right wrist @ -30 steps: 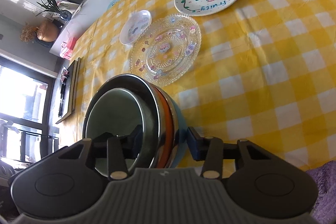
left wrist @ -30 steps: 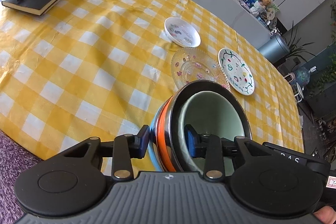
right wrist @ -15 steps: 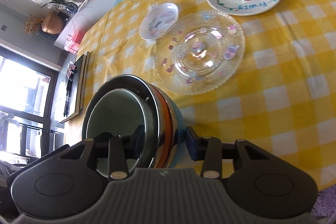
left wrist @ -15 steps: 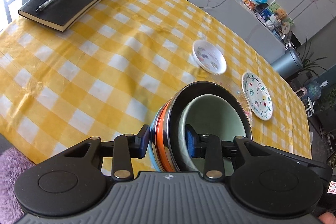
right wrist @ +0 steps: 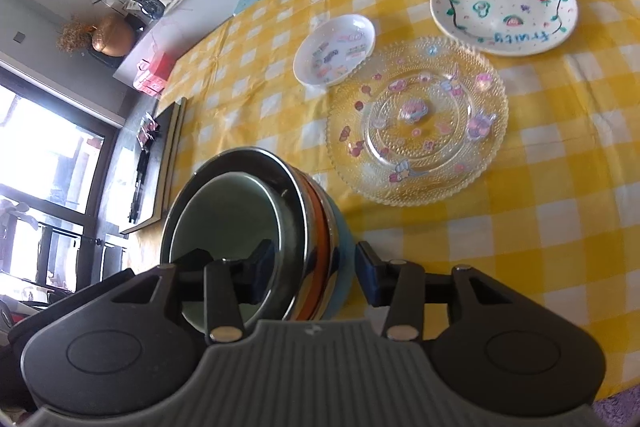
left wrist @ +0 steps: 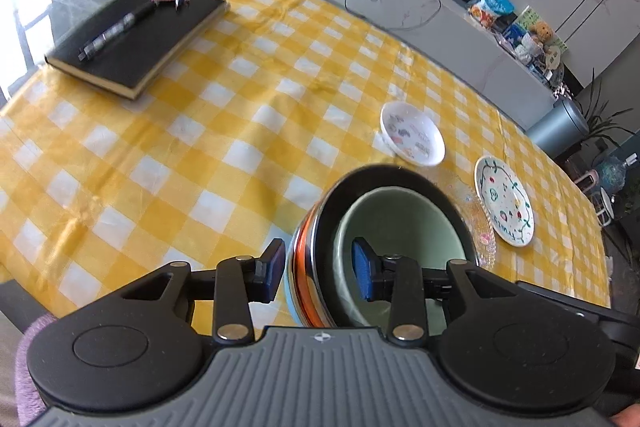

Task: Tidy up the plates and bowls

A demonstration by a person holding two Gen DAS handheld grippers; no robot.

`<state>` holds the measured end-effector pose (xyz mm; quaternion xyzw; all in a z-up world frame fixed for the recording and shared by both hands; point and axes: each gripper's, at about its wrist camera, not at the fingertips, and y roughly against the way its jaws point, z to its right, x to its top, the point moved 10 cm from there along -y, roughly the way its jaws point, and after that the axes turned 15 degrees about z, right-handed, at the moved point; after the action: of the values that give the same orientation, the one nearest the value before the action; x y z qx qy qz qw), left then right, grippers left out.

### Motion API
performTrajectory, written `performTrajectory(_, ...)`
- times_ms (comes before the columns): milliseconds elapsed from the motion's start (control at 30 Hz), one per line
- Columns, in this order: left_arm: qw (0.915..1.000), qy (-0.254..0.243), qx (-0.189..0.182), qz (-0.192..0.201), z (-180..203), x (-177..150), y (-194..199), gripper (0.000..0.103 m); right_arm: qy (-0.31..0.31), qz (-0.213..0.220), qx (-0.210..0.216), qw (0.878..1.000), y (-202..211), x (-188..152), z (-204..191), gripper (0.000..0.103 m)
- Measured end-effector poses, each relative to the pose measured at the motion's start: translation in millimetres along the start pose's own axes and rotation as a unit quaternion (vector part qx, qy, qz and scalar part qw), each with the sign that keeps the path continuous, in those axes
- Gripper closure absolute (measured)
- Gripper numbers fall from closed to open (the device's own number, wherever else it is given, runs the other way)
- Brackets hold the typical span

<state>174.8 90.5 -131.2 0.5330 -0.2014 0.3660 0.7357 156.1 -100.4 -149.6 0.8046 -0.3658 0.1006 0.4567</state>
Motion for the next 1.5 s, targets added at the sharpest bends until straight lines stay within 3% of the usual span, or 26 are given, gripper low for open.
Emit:
performTrajectory(133, 0.9984, -0.03, -0.014, 0.046, 17.5, 15.9, 15.7, 0.058, -0.004, 0.029, 0.015, 0.999, 21.4, 11.7, 10.5, 0.052)
performTrajectory(333, 0.9935, -0.084, -0.053, 0.055, 61.2, 32.7, 14.7, 0.057, -0.038, 0.079, -0.001, 0.996, 50.0, 36.0, 48.9, 0.052)
performTrajectory(533, 0.9832, -0.166, -0.073, 0.02, 102.0, 35.0, -13.9, 0.057, -0.052, 0.134, -0.024, 0.989, 68.0, 53.6, 83.5, 0.051)
performTrajectory(667, 0.9766, -0.202, -0.069, -0.021, 110.4, 30.2, -41.3, 0.057, -0.047, 0.168, -0.031, 0.984, 69.4, 59.7, 97.4, 0.033)
performTrajectory(733, 0.9743, -0.212, -0.066, -0.04, 111.3, 29.5, -53.9, 0.057, -0.035, 0.18, -0.035, 0.982, 67.6, 61.1, 101.6, 0.032)
performTrajectory(833, 0.9683, -0.228, -0.073, -0.072, 111.7, 26.9, -71.0, 0.057, -0.035, 0.166, -0.032, 0.985, 56.8, 59.4, 107.2, 0.029)
performTrajectory(1000, 0.9619, -0.238, -0.074, -0.113, 108.5, 24.9, -99.1, 0.056, -0.062, 0.104, -0.001, 0.993, 32.5, 51.2, 108.5, 0.023)
performTrajectory(1133, 0.9549, -0.253, -0.081, -0.134, 110.6, 22.6, -114.2, 0.053, -0.078, 0.095, -0.021, 0.992, 20.9, 51.3, 117.3, 0.019)
performTrajectory(1200, 0.9486, -0.263, -0.1, -0.144, 115.3, 20.0, -119.1, 0.05, -0.088, 0.094, -0.015, 0.992, 15.1, 52.3, 120.8, 0.024)
performTrajectory(1267, 0.9428, -0.275, -0.11, -0.154, 118.2, 17.0, -125.1, 0.049, -0.097, 0.093, -0.009, 0.991, 10.1, 52.5, 123.2, 0.037)
performTrajectory(1500, 0.9311, -0.29, -0.106, -0.194, 114.9, 7.5, -151.2, 0.049, -0.105, 0.085, -0.005, 0.991, -9.2, 52.5, 126.8, 0.061)
